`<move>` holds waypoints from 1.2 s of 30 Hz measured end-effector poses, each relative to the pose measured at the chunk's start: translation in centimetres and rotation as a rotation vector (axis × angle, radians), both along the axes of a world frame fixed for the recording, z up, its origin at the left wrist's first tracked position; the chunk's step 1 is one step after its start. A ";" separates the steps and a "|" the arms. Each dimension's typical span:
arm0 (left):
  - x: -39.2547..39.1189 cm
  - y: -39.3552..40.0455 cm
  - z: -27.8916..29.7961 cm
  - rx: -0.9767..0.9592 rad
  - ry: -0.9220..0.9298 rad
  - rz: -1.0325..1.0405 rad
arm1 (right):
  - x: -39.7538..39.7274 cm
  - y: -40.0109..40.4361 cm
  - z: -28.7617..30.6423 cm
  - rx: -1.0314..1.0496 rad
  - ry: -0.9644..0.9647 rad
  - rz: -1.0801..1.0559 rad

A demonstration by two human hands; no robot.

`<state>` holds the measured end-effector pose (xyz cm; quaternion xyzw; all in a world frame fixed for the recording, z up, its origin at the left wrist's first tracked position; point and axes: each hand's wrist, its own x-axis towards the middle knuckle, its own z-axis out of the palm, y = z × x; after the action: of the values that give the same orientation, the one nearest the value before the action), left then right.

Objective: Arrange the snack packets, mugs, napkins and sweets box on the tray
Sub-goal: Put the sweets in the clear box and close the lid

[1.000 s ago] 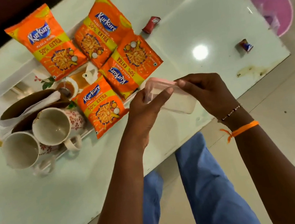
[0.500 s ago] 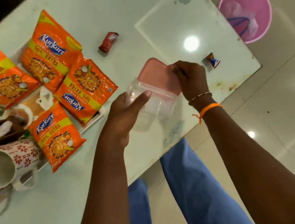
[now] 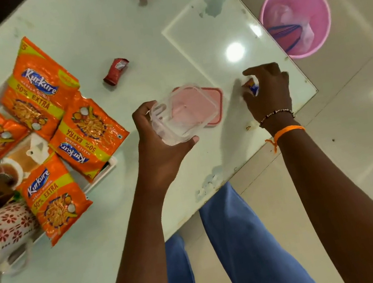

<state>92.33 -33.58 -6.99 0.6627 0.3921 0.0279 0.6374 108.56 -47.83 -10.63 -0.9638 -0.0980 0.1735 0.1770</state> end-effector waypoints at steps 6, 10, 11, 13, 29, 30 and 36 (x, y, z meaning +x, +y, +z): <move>2.0 -0.1 0.2 0.137 0.003 0.012 | 1.4 1.5 1.2 0.190 0.005 0.021; 3.6 0.0 0.3 0.189 -0.003 0.078 | 0.4 4.3 4.9 0.535 0.052 0.222; 4.1 0.1 0.4 0.200 -0.009 0.096 | 0.2 5.0 5.6 0.555 0.085 0.284; 5.1 0.2 0.6 0.223 -0.020 0.135 | 0.2 6.2 6.4 0.526 0.130 0.411; 6.1 1.6 0.3 0.167 -0.103 0.426 | 10.1 20.7 -1.9 0.043 0.093 0.799; 6.1 1.4 0.4 0.167 -0.104 0.428 | 10.2 20.5 -2.2 0.050 0.050 0.773; 5.3 -0.1 0.6 0.204 -0.054 0.513 | 9.4 16.1 -1.9 0.266 -0.139 0.368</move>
<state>97.62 -33.69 -6.36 0.6015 0.5254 0.2453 0.5496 117.93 -31.75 -12.54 -0.9076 -0.3061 0.1214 0.2605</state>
